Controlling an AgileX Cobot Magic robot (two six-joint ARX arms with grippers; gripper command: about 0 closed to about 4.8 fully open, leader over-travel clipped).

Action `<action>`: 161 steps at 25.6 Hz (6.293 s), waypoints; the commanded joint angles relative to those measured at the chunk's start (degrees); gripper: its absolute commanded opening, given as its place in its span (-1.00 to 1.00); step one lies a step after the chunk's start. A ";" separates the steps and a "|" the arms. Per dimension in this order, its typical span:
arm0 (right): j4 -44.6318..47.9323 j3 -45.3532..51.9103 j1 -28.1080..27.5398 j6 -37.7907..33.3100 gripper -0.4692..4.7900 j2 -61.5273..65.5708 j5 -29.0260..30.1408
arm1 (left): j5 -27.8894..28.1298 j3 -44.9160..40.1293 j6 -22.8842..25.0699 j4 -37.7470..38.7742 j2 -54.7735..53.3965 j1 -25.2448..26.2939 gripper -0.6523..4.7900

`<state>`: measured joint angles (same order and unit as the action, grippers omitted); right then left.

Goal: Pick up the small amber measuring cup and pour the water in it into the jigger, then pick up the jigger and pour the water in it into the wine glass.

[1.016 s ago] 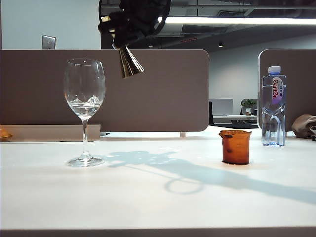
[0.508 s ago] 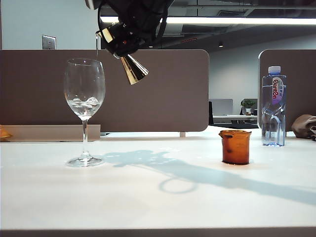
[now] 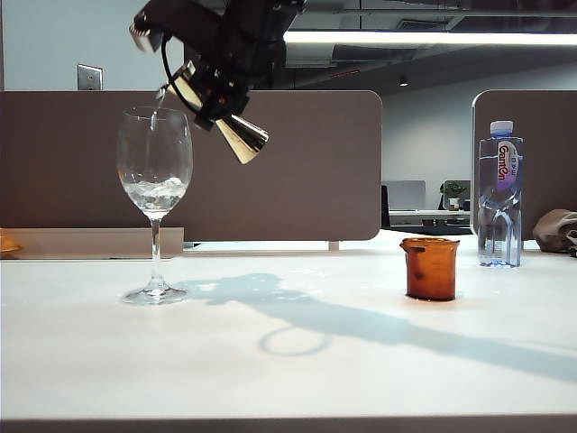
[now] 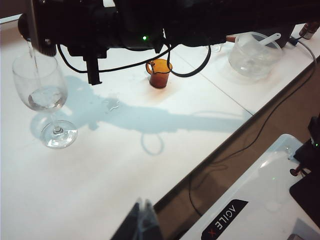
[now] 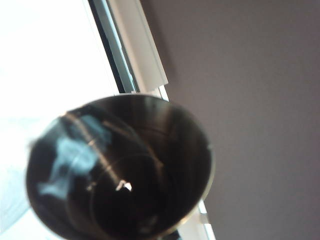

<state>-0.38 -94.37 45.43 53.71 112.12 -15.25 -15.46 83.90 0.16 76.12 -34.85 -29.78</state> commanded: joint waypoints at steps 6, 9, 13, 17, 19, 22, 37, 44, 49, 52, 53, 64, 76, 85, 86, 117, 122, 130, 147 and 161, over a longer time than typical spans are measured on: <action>5.01 -0.50 0.79 14.32 -0.83 0.09 -4.79 | -0.20 0.15 0.04 -0.35 0.02 0.00 -0.77; 6.47 -0.50 0.87 18.75 -0.83 0.09 -5.84 | -0.20 0.15 0.07 -0.35 0.02 0.00 -0.77; 9.66 -0.50 0.94 23.08 -0.83 0.07 -5.81 | -0.20 0.15 0.04 -0.35 0.02 0.00 -0.77; 13.70 -0.50 1.16 27.89 -0.83 0.04 -5.31 | -0.20 0.15 0.07 -0.35 0.02 0.00 -0.77; 15.34 -0.50 1.22 31.95 -0.83 0.04 -4.50 | -0.20 0.15 0.07 -0.35 0.02 0.00 -0.77; 16.39 -0.52 1.36 35.63 -0.83 -0.09 -3.54 | -0.20 0.15 0.07 -0.35 0.02 0.00 -0.77; 21.84 -0.52 1.42 43.65 -0.83 -2.14 -4.46 | -0.20 0.15 0.04 -0.37 0.02 0.00 -0.77; 21.55 -0.35 0.09 17.81 -0.83 -2.16 -16.28 | -0.20 0.15 0.07 -0.35 0.02 0.00 -0.77; 21.77 2.93 -2.08 -3.21 -0.82 -3.26 -20.61 | -0.20 0.15 0.04 -0.37 0.02 0.00 -0.77; 23.61 9.75 -3.30 -14.62 -0.83 -5.95 -16.66 | -0.20 0.15 0.04 -0.35 0.02 0.00 -0.77; 24.61 11.89 -3.80 -17.92 -0.83 -6.58 -14.97 | -0.17 0.15 0.07 -0.35 0.02 0.00 -0.77; 41.92 34.42 -8.72 -51.69 -0.83 -7.26 5.22 | -0.20 0.15 0.07 -0.35 0.02 0.00 -0.77; 43.82 36.33 -9.25 -59.98 -0.83 -1.22 9.29 | -0.20 0.15 0.04 -0.37 0.02 0.00 -0.77; 41.31 37.48 -9.14 -59.95 -0.83 -0.61 9.40 | -0.20 0.15 0.07 -0.35 0.02 0.00 -0.77; 41.31 38.01 -9.14 -59.93 -0.83 -0.61 9.40 | -0.20 0.15 0.04 -0.37 0.02 0.00 -0.77; 40.89 41.59 -8.48 -59.93 -0.16 -1.07 9.38 | -0.20 0.15 0.04 -0.35 0.02 0.00 -0.77; 39.80 41.59 -8.44 -59.91 -0.09 -2.01 9.11 | -0.20 0.15 0.07 -0.35 0.02 0.00 -0.77; 36.33 41.64 -8.24 -59.91 0.46 -4.68 7.17 | -0.20 0.15 0.07 -0.37 0.02 0.00 -0.77; 33.00 54.16 -4.26 -59.89 0.61 -17.90 -0.90 | -0.20 0.15 0.07 -0.35 0.02 0.00 -0.77; 16.37 70.95 -8.70 -59.49 -0.84 -52.65 -2.12 | -0.20 0.15 0.07 -0.35 0.02 0.00 -0.77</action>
<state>18.74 -23.42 37.89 -6.15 61.19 -19.11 -15.46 83.90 0.16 76.14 -34.83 -29.78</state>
